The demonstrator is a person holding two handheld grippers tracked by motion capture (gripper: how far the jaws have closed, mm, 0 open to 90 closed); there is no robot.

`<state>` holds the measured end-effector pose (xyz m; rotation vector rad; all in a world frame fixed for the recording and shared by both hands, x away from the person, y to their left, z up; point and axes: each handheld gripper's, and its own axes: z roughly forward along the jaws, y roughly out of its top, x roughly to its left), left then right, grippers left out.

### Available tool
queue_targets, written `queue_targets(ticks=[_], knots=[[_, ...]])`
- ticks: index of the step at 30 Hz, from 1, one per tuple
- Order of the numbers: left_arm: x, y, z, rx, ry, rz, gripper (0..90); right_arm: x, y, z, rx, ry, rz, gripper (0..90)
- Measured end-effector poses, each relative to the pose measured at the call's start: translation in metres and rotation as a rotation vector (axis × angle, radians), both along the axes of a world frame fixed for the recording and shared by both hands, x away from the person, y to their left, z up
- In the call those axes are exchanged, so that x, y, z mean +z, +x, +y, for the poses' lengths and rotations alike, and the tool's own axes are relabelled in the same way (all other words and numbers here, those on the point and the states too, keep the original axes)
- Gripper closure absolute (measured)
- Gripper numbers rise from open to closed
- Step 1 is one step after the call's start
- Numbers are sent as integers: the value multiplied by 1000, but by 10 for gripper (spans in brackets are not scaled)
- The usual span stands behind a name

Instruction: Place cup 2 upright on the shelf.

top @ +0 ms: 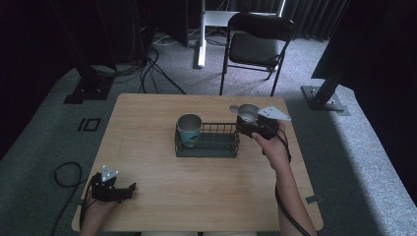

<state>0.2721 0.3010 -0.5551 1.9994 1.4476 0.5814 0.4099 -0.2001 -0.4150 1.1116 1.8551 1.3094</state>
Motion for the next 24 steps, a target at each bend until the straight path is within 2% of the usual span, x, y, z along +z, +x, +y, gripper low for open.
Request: queue_targets(ticks=[8,24], knots=[[0,0,0,0,0,0,4,3,-2,15,47,3,-8,183],[0,0,0,0,0,0,4,-7,-1,47,117,-2,1,183]])
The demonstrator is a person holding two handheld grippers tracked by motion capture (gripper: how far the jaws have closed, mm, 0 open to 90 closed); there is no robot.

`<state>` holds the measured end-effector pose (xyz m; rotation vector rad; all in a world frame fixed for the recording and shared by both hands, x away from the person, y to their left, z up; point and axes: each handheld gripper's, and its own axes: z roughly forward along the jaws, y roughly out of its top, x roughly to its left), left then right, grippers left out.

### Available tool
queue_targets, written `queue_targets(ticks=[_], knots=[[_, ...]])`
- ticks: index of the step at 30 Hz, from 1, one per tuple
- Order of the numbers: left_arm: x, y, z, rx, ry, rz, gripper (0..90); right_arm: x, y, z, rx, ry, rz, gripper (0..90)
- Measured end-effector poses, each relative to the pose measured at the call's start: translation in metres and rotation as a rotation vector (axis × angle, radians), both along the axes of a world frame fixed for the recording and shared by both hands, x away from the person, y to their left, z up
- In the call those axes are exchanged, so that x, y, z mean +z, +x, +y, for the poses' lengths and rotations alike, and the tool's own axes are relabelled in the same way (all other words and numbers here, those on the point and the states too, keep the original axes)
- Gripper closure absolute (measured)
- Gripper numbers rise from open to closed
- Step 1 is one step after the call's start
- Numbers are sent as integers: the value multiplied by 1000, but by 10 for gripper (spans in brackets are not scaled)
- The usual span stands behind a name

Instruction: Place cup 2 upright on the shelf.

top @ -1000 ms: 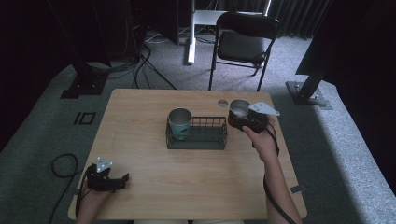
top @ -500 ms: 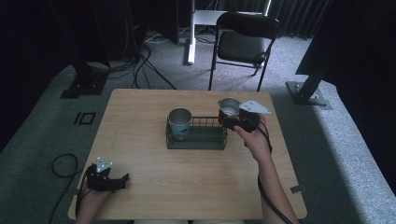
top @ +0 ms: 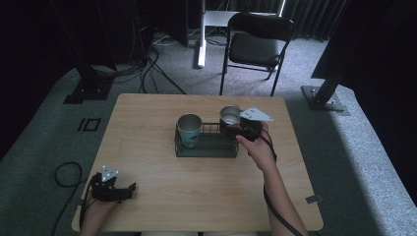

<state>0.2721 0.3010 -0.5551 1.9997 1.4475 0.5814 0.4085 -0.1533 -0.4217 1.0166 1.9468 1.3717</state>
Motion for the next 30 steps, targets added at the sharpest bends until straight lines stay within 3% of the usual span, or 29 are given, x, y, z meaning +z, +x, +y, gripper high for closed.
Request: queue_targets(ticks=[16,26,30], knots=[[0,0,0,0,0,0,4,-26,3,21,20,-5,51,183],[0,0,0,0,0,0,4,-39,6,26,-19,-7,72,183],[0,0,0,0,0,0,4,-41,6,29,-64,0,75,183]])
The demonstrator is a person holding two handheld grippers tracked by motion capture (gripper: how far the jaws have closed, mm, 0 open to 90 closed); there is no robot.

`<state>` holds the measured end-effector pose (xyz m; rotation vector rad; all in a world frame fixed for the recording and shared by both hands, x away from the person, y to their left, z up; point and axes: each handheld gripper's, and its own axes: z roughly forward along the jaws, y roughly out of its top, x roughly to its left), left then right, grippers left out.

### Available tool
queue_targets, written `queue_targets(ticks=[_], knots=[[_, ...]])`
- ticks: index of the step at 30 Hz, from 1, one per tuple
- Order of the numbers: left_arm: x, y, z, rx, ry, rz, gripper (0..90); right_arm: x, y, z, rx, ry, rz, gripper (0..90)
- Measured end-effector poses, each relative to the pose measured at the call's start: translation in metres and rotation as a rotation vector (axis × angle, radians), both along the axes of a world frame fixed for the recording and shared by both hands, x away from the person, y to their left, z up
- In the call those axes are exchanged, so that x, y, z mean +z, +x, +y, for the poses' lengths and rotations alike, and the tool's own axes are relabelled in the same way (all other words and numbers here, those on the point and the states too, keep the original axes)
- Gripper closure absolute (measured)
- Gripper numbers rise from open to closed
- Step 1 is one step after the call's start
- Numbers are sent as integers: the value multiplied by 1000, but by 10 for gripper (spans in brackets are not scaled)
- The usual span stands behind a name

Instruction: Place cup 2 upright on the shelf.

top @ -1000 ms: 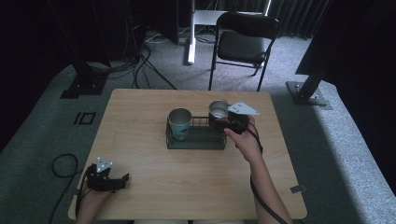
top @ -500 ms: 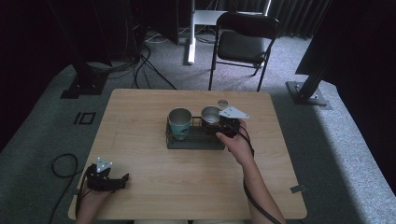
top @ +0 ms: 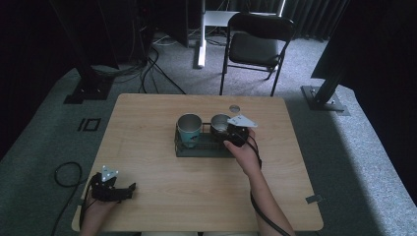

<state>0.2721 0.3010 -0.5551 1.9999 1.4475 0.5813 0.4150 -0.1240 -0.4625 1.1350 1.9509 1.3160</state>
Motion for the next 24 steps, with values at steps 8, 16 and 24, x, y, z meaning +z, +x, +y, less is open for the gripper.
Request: queue_targets(ticks=[8,16,24], knots=[[0,0,0,0,0,0,4,-9,-1,4,-19,-15,14,183],[0,0,0,0,0,0,4,-14,0,10,-19,-32,28,183],[0,0,0,0,0,0,4,-19,2,14,-18,-51,48,183]])
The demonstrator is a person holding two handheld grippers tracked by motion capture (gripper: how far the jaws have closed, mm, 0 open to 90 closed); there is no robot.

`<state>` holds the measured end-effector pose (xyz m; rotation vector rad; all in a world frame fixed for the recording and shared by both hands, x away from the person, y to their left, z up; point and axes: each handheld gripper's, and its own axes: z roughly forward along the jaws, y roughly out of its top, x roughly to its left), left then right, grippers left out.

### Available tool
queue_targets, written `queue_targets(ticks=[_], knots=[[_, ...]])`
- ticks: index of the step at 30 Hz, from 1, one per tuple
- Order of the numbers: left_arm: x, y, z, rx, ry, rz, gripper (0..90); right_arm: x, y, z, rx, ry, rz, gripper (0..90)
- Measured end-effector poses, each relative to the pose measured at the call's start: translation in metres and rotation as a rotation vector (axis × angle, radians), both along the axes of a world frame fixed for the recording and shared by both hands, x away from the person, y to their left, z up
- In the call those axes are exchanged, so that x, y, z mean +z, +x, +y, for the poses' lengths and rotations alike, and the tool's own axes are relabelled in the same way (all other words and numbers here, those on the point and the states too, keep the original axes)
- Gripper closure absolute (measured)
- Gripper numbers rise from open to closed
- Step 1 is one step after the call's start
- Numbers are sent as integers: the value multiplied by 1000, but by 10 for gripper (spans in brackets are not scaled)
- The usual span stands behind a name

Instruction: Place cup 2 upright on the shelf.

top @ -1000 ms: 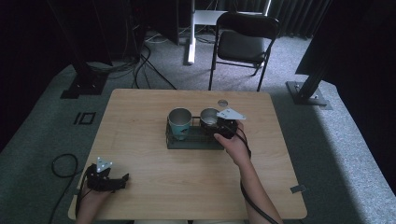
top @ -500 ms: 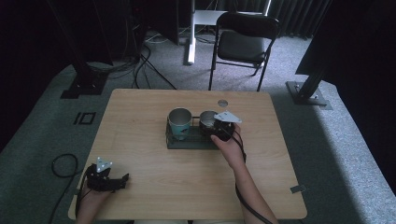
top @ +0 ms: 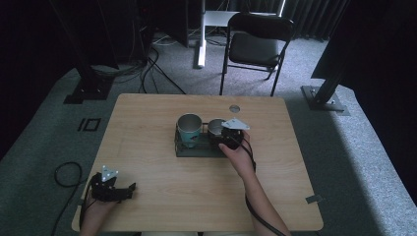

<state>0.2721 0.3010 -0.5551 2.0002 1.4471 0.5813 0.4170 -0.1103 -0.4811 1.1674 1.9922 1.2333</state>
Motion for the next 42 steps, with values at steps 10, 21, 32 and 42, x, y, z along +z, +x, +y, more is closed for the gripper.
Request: queue_targets(ticks=[10,21,32,42], knots=[[0,0,0,0,0,1,4,1,2,0,12,-15,31,182],[0,0,0,0,0,0,4,2,-4,-4,53,-30,66,142],[0,0,0,0,0,0,4,0,-10,-17,69,15,59,124],[0,0,0,0,0,0,4,1,-19,-25,75,23,35,124]])
